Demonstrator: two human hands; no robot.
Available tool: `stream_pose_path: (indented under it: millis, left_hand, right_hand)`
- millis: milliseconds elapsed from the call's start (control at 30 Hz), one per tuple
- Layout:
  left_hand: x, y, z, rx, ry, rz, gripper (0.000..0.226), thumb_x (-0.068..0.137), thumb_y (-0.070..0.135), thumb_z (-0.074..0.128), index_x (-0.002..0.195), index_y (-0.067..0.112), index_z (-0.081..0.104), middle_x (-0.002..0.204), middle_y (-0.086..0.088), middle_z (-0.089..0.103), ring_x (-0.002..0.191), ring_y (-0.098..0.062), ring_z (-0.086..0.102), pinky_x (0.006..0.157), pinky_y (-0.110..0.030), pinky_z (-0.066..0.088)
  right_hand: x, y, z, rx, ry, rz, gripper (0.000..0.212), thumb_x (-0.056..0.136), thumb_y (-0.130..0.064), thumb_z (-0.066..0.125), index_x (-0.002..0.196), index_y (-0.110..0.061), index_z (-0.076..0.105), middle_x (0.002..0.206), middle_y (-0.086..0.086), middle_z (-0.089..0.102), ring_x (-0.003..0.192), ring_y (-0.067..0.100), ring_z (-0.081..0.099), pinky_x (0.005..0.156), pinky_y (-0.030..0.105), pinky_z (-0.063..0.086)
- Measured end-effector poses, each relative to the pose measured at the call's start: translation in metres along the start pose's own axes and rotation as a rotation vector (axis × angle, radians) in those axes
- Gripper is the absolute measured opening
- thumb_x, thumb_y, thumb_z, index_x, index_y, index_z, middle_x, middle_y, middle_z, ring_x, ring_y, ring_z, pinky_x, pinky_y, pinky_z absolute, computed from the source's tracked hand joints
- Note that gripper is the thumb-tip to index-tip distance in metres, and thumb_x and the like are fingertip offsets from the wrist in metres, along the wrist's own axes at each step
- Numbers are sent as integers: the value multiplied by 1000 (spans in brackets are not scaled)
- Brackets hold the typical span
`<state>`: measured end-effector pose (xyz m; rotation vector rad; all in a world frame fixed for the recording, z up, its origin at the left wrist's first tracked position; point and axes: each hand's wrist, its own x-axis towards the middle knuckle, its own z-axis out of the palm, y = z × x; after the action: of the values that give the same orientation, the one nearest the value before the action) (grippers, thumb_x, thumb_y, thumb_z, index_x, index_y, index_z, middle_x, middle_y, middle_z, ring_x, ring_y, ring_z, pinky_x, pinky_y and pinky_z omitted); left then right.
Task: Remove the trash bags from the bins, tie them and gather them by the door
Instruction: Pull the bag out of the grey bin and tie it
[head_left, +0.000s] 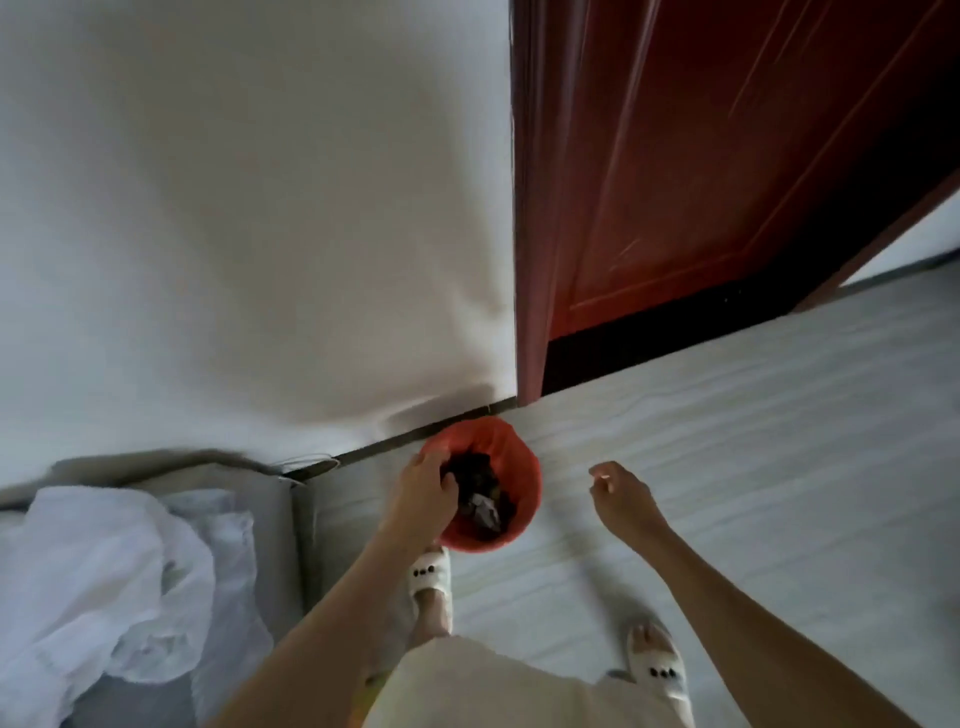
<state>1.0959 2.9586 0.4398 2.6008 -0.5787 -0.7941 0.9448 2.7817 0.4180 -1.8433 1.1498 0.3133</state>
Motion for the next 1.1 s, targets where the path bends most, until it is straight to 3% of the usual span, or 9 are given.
stream_pose_path:
  millis: [167,233,400,500,633,767,900,1000,1100]
  left_hand:
    - [86,-63,21,67,-147,65,36,86,30,38,118,21,53,117,-8,59,107,-27,57,95,-43,45]
    - [98,-80,30,109,-201,41,41,80,33,35,109,13,56,112,-13,61,102,-29,59,89,-43,47]
    - [131,-113,85,175,-280,49,48,91,14,44,138,7,33,142,-15,38,133,-26,35,110,-36,29]
    - [181,-147,155,253,-186,173,60,90,21,48,143,9,22,148,-17,29,138,-30,26,113,-40,25]
    - [247,-182,216,414,13,193,69,92,35,45,146,11,10,153,-16,17,140,-34,19,111,-51,23]
    - [317,-199,245,291,116,214,58,96,35,37,143,4,24,144,-21,36,131,-37,38,102,-48,36]
    - [345,-208,256,135,261,381,34,95,23,43,118,1,56,117,-22,61,110,-37,56,94,-41,42]
    - [352,-213,253,109,378,462,30,93,19,49,115,4,62,111,-20,66,104,-37,60,92,-41,46]
    - [351,-209,245,167,444,485,25,91,18,50,108,9,67,104,-19,69,97,-38,64,84,-43,49]
  right_hand:
    - [33,-1,82,151,107,246,34,91,-8,38,122,-10,52,121,18,60,110,34,54,93,38,43]
    - [29,5,110,202,99,278,34,92,-9,38,122,-11,51,119,20,60,108,35,55,92,40,44]
    - [60,41,163,158,162,260,35,94,-12,34,126,-15,47,124,13,57,105,27,56,90,39,46]
    - [125,79,207,76,241,160,36,94,-14,36,130,-14,43,133,11,47,119,27,46,97,39,40]
    - [205,116,254,-5,331,41,49,95,-26,39,140,-12,27,140,13,36,125,32,38,99,41,38]
    - [279,128,271,134,358,80,59,96,-43,28,142,-8,22,142,18,36,130,35,36,104,44,33]
    - [305,126,276,94,423,7,41,99,-34,27,116,-2,48,112,23,60,106,39,54,86,40,41]
    - [308,121,281,64,591,-107,34,98,-26,31,111,-6,55,104,20,65,99,38,57,78,36,42]
    - [306,112,282,108,703,-227,29,97,-20,36,111,-10,60,107,13,66,100,34,59,80,31,42]
